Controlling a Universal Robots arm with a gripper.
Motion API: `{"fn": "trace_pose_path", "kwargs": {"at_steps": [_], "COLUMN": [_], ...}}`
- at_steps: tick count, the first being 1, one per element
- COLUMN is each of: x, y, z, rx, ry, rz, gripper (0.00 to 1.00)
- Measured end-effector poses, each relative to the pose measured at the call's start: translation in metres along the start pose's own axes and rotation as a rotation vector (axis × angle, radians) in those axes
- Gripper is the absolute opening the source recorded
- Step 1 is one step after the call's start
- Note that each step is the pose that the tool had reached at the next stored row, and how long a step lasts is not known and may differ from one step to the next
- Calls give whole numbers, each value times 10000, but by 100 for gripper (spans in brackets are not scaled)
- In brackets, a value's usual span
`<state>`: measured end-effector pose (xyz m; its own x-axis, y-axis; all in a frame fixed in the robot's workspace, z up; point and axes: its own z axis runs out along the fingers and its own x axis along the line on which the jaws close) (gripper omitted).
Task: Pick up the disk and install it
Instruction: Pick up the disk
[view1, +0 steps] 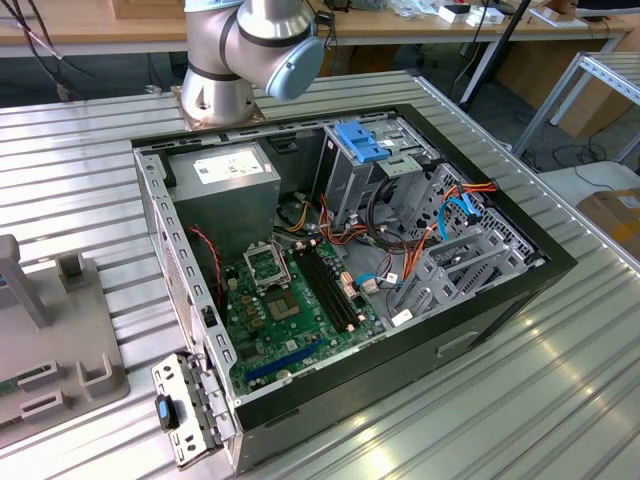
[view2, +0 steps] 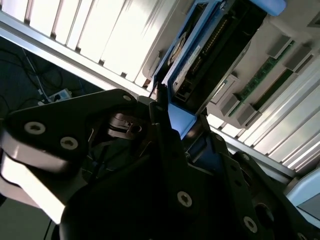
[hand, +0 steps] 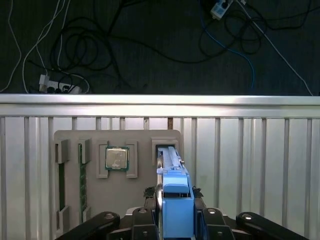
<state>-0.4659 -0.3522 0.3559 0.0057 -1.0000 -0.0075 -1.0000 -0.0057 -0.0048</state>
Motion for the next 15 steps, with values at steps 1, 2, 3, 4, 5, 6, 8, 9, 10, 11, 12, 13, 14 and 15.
{"fn": "trace_pose_path", "kwargs": {"at_steps": [1, 2, 3, 4, 5, 6, 8, 9, 10, 11, 12, 13, 14, 15], "x": [-1, -1, -1, -2, -2, -3, -3, -3, -3, -3, -4, -4, -4, -4], "y": [0, -1, -1, -2, -2, -2, -2, -2, -2, -3, -2, -3, -3, -3], "z": [-46, -107, -171, -237, -305, -353, -419, -421, -436, -446, -464, -504, -545, -584], "rx": [1, 0, 1, 1, 0, 1, 4, 2, -1, 0, 0, 1, 2, 1], "ry": [0, 0, 0, -1, 0, 0, -1, 0, 1, 1, 1, 0, -1, 0], "rz": [0, 0, 0, 0, 0, 0, 0, 0, 0, 0, 0, 0, 0, 0], "gripper": [37, 37, 37, 37, 37, 37, 37, 37, 37, 37, 37, 37, 37, 37]}}
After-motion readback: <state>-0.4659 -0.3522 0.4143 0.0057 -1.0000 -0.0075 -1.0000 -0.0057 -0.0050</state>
